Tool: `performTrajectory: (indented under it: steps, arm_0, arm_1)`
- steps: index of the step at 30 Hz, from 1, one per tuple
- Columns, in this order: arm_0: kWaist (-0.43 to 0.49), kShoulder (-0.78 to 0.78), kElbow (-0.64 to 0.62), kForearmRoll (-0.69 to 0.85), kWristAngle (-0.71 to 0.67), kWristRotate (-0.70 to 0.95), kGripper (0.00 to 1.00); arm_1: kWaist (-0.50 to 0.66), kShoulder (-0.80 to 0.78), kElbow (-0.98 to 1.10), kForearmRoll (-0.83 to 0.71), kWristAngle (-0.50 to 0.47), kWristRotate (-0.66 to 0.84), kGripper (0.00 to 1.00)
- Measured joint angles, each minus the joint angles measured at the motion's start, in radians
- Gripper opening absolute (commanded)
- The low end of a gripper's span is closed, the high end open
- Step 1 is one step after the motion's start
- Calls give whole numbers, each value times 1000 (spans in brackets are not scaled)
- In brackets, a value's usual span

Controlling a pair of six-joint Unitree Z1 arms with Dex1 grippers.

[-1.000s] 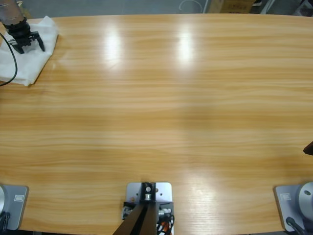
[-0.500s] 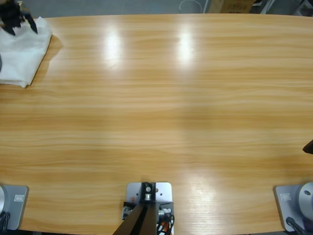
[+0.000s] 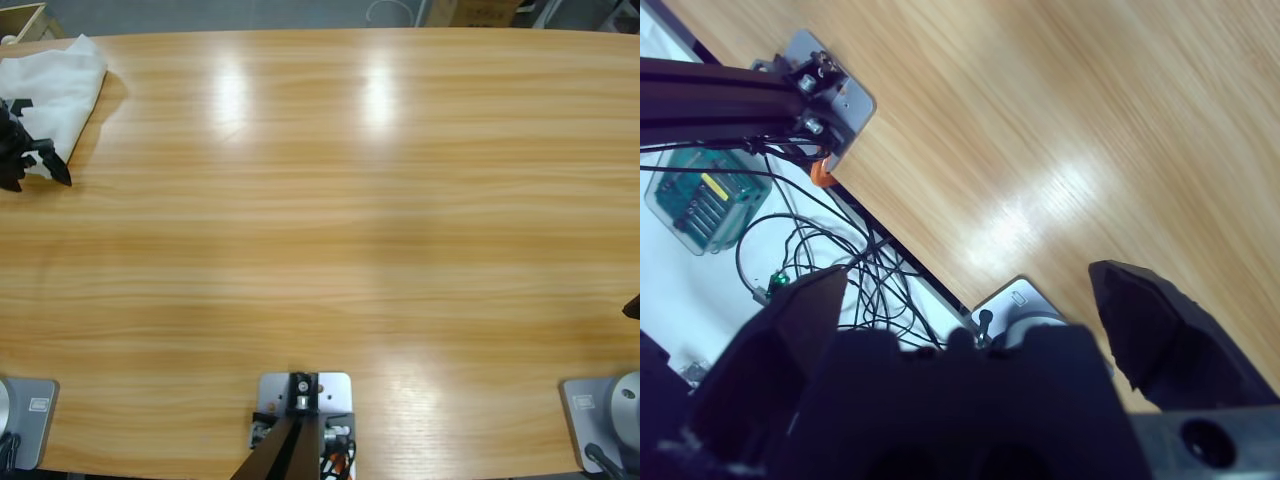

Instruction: Fold clothes

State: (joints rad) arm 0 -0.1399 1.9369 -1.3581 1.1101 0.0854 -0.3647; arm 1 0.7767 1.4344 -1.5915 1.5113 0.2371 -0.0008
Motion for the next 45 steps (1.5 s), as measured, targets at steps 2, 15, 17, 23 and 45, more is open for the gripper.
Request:
performTrajectory:
  steps: [2, 15, 17, 23, 45]
  arm_0:
    - [5, -4, 18, -17, 0, 0, 724]
    - [26, 43, -37, -115, -78, 21, 722]
    - [32, 73, -41, -128, -79, 29, 720]
    - [86, 137, -56, -139, -80, 50, 720]
    - [385, 147, -63, -141, -19, 78, 720]
  arm_1:
    - [6, -4, 3, 0, 0, 4, 1000]
    - [39, -36, 13, 0, 1, 19, 1000]
    - [44, -36, 13, 0, 4, 22, 1000]
    - [49, -36, 13, 0, 16, 26, 1000]
    - [54, -35, 13, 0, 40, 27, 1000]
